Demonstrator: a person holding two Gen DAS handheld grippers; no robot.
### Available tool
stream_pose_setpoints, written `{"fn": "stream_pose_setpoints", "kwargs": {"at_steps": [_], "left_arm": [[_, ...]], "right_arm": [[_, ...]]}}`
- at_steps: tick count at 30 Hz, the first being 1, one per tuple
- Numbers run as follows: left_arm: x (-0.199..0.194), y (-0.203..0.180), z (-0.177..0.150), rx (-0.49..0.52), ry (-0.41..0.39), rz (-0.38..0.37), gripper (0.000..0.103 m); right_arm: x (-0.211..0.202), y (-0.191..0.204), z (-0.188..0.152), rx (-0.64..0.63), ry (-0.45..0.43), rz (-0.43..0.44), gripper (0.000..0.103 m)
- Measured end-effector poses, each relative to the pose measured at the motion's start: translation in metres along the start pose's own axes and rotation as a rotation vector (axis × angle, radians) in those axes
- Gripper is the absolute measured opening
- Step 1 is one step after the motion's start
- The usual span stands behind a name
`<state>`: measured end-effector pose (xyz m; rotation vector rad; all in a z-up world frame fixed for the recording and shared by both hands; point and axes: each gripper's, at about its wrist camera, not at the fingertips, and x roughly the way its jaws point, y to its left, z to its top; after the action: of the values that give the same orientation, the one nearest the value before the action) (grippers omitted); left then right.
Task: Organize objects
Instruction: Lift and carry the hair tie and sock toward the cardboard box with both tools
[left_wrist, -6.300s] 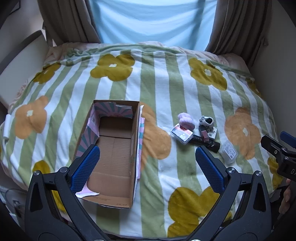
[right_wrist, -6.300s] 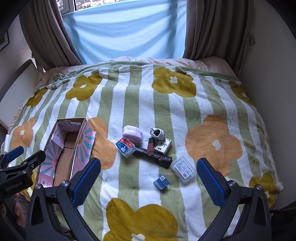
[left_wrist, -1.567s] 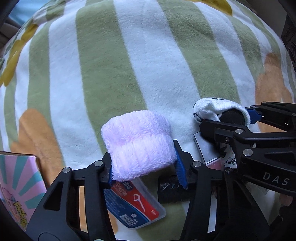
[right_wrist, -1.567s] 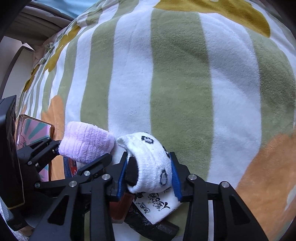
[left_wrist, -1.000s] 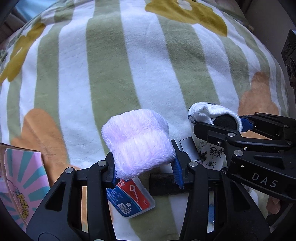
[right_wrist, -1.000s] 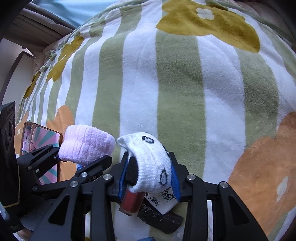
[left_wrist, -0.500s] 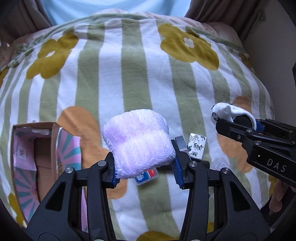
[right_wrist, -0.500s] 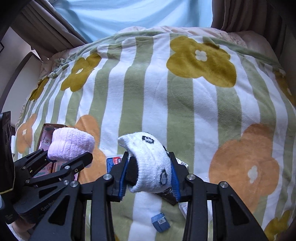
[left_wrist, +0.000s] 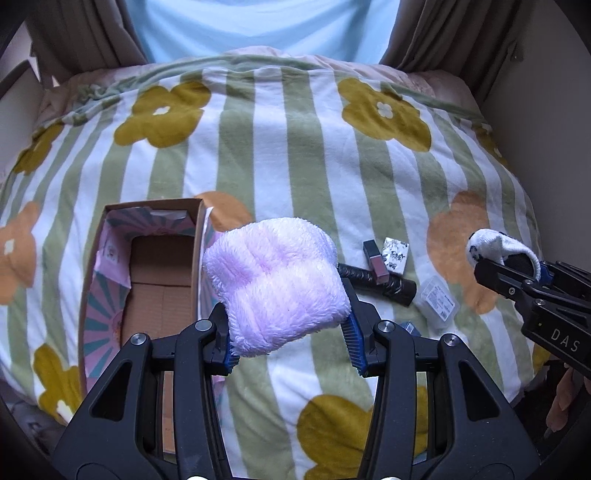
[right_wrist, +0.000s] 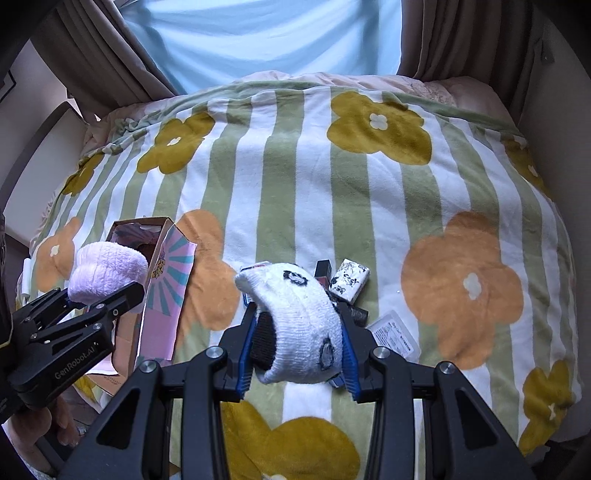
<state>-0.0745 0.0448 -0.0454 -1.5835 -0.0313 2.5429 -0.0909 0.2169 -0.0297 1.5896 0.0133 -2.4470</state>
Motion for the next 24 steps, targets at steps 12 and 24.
{"fn": "stream_pose_setpoints", "kwargs": {"at_steps": [12,24], "left_arm": [[-0.029,0.018,-0.058,0.002,0.023,-0.014,0.041],[-0.059,0.057,-0.068,-0.084,-0.029,0.013,0.041]], "right_arm": [[-0.030,0.020,-0.041,0.022,-0.034,-0.030,0.036],[-0.036,0.071,-0.031,-0.080,-0.054,0.027,0.036]]}}
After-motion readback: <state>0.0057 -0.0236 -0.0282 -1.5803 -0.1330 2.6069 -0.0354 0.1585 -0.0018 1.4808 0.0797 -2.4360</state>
